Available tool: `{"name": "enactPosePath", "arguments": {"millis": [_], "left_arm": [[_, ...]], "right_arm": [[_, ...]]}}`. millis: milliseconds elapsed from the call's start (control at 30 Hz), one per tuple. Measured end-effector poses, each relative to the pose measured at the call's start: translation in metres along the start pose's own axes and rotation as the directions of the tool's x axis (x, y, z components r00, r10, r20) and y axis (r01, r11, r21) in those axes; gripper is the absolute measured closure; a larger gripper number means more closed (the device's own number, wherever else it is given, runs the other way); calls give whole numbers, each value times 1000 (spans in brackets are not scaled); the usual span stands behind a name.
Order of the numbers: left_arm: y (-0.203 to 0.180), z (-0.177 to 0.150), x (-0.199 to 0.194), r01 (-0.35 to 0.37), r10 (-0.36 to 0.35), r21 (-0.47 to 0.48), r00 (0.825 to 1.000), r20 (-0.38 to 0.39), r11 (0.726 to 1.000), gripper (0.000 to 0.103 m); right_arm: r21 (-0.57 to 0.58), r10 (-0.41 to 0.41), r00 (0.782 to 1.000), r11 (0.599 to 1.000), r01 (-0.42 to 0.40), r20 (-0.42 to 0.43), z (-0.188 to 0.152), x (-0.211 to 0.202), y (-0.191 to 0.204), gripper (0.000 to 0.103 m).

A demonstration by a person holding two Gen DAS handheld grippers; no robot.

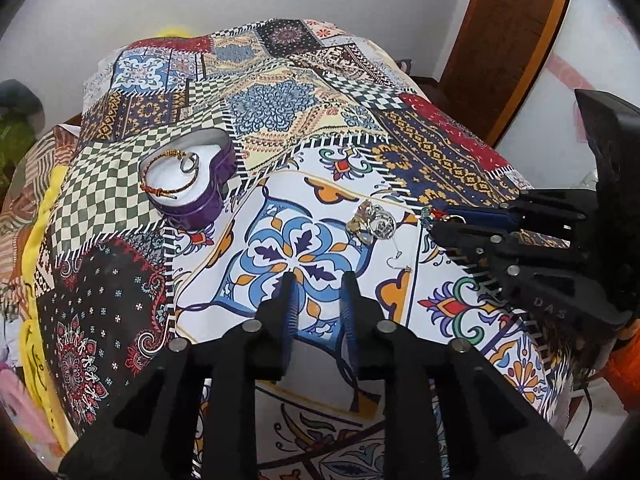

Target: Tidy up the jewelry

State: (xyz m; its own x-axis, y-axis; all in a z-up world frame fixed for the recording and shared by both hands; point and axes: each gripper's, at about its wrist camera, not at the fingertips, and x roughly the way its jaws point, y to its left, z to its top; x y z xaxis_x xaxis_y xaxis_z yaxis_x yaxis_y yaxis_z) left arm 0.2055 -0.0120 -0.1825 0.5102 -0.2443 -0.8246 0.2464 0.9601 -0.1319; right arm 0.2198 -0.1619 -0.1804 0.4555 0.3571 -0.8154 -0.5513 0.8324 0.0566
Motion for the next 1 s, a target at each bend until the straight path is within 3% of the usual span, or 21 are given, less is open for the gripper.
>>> {"name": "enactPosePath", "arguments": {"millis": [367, 533, 733, 833, 1000], "left_arm": [[-14, 20, 9, 38, -38, 19, 999, 12, 999, 77], [-20, 26, 26, 16, -16, 44, 1000, -4, 999, 77], [-7, 24, 34, 3, -3, 5, 1000, -13, 1000, 77], [-1, 22, 32, -9, 9, -2, 1000, -10, 1000, 77], [4, 19, 30, -25, 25, 6, 1000, -11, 1000, 77]], "right_arm": [[31, -74, 997, 997, 74, -3, -5, -8, -27, 90], [48, -107, 994, 993, 108, -11, -9, -10, -39, 90], [78, -56, 998, 995, 57, -6, -7, -15, -43, 89], [74, -33, 999, 997, 32, 6, -1, -13, -39, 82], [53, -40, 999, 998, 40, 5, 5, -2, -31, 80]]}}
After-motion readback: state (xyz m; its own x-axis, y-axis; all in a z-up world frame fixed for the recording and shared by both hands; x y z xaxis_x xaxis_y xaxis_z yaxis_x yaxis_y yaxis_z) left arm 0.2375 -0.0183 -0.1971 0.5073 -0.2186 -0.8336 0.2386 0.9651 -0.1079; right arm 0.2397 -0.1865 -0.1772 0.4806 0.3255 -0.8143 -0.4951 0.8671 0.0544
